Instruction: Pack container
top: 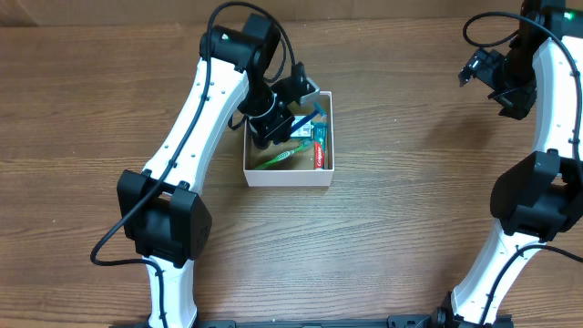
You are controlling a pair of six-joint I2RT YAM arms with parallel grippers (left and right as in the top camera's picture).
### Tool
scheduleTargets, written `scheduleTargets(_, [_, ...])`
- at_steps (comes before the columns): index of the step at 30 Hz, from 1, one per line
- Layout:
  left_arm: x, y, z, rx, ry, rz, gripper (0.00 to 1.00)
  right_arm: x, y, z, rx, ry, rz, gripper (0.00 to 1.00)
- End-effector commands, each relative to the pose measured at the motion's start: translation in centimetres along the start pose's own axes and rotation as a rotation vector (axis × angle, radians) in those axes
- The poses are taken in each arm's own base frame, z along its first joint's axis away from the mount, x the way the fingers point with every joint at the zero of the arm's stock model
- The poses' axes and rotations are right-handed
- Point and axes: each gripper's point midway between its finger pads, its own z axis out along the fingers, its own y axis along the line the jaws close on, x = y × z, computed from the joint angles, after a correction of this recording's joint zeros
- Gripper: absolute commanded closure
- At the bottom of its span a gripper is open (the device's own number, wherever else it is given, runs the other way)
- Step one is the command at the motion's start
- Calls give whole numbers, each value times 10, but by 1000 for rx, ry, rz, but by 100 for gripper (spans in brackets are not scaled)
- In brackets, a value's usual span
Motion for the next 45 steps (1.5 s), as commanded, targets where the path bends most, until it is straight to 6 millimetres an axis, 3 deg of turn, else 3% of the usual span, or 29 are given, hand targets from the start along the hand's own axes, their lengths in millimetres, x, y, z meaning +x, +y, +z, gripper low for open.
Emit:
scheduleTargets(1, [19,10,17,-34,79,-32,83,-4,6,-23,-32,-57,1,0])
scheduleTargets(6, [27,12,37,-19,99,-55,78,-4,6,-23,-32,-57,1,0])
scheduleTargets(8, [27,13,40,-21,97,-65,68,-4,6,-23,-32,-57,1,0])
scheduleTargets(11, [23,12,40,-25,88,-77,56,-4,6,-23,-32,-57,1,0])
scheduleTargets(15, [15,10,28,-35,64,-121,53,-4,6,-23,-32,-57,1,0])
scheduleTargets(21, [-15,-20,-26,-17,-26,-82,48,-4,6,-23,-32,-57,1,0])
scheduleTargets(24, [-24,-36,-55,-73,-61,-102,38,-4,6,-23,-32,-57,1,0])
scheduleTargets(25, [-25,-39,-66,-111,-71,-116,30,-4,6,-23,-32,-57,1,0])
scheduleTargets(28, [-21,-45,-93,-238,-98,-185,20,-4,6,-23,-32,-57,1,0])
scheduleTargets(33, [3,-72,-156,-405,-216,-317,11,-4,6,-23,-32,-57,1,0])
scheduleTargets(38, [30,-105,-209,-426,-397,-436,8,-4,6,-23,-32,-57,1,0])
scheduleTargets(42, [66,-118,-239,-482,-493,-516,7,-4,6,-23,-32,-57,1,0])
scheduleTargets(45, [100,-123,-244,-544,-517,-600,7,-4,6,-23,-32,-57,1,0])
